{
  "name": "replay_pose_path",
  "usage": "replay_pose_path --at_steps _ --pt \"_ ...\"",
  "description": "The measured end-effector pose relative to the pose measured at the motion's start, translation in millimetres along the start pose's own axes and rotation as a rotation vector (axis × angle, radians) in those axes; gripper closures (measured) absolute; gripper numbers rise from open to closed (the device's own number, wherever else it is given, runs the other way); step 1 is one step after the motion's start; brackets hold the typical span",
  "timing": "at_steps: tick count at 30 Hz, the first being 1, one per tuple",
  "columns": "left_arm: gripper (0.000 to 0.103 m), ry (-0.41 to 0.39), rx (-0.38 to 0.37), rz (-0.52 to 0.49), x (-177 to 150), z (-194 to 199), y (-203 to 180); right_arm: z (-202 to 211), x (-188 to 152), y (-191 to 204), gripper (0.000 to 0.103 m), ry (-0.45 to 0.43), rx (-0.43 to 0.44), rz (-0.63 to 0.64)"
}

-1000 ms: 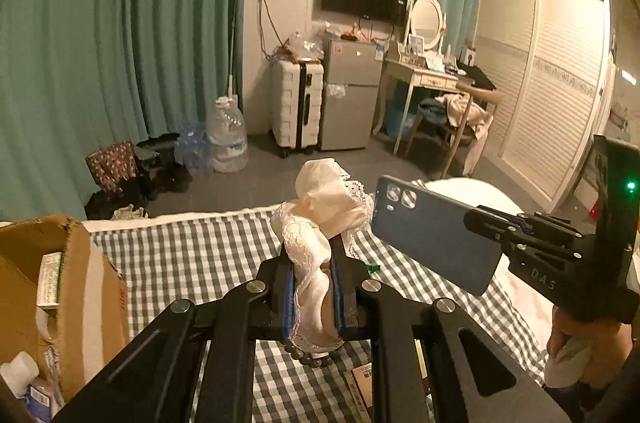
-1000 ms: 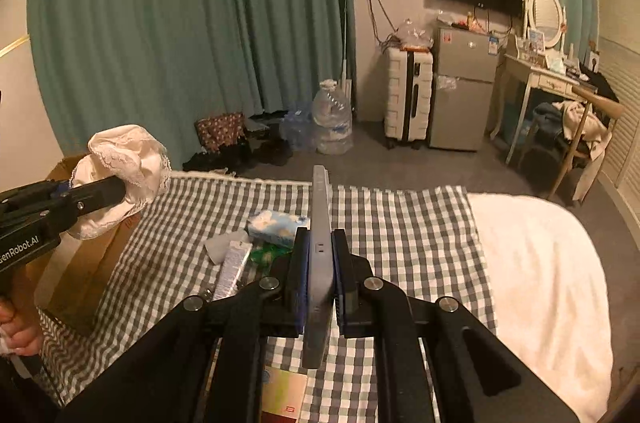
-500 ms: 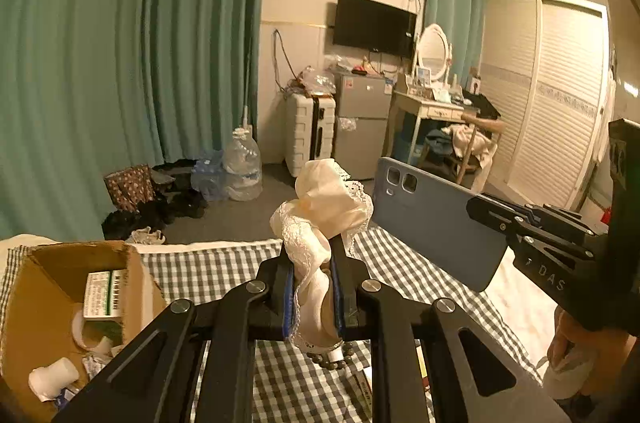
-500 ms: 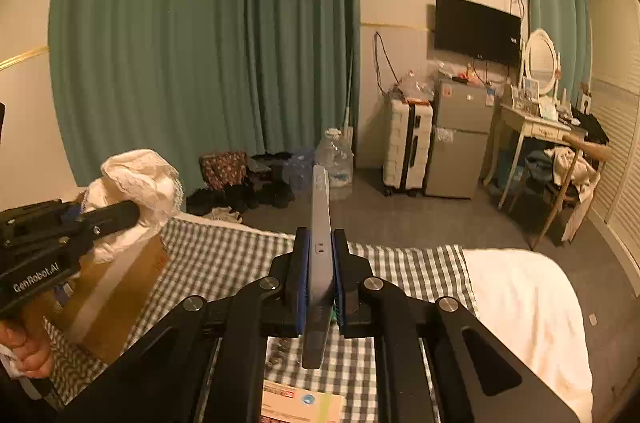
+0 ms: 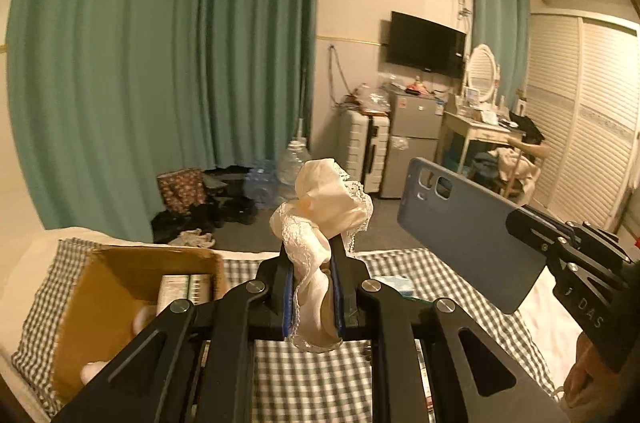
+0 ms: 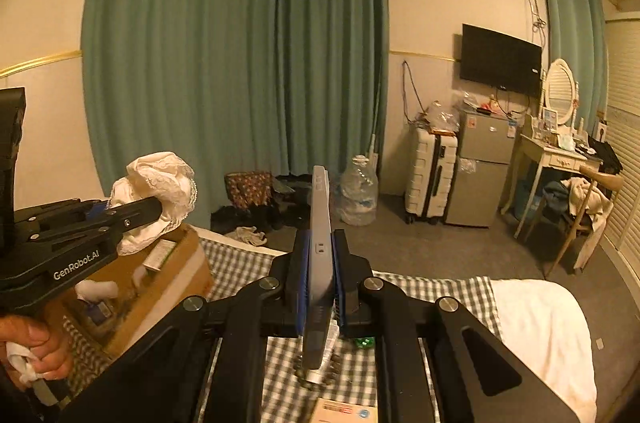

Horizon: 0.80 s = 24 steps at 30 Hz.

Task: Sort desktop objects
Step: 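Carry the phone case and lace cloth with both tools over the cardboard box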

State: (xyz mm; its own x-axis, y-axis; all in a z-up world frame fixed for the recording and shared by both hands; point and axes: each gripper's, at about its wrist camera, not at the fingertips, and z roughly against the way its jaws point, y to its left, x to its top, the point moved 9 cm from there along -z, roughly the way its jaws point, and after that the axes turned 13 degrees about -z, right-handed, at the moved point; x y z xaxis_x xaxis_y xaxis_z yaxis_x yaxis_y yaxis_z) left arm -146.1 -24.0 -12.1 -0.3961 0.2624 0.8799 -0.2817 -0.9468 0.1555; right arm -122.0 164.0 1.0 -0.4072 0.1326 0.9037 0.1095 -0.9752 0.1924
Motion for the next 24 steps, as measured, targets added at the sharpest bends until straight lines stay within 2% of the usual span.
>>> replay_pose_path --at_steps 4,8,11,17,24 --pt "0.088 -0.004 0.044 -0.042 -4 15 17 5 2 24 0.093 -0.017 0.028 0.016" --pt "0.088 -0.008 0.028 -0.023 -8 24 34 6 1 51 0.093 -0.030 0.059 0.031" --pt "0.088 -0.005 0.046 -0.012 -14 29 51 4 -2 73 0.093 -0.028 0.090 0.033" --pt "0.088 0.011 0.069 0.080 -31 33 96 -8 -13 115 0.093 -0.016 0.142 0.049" --pt "0.088 0.071 0.175 0.115 -55 31 137 -29 -25 155 0.093 0.018 0.200 0.065"
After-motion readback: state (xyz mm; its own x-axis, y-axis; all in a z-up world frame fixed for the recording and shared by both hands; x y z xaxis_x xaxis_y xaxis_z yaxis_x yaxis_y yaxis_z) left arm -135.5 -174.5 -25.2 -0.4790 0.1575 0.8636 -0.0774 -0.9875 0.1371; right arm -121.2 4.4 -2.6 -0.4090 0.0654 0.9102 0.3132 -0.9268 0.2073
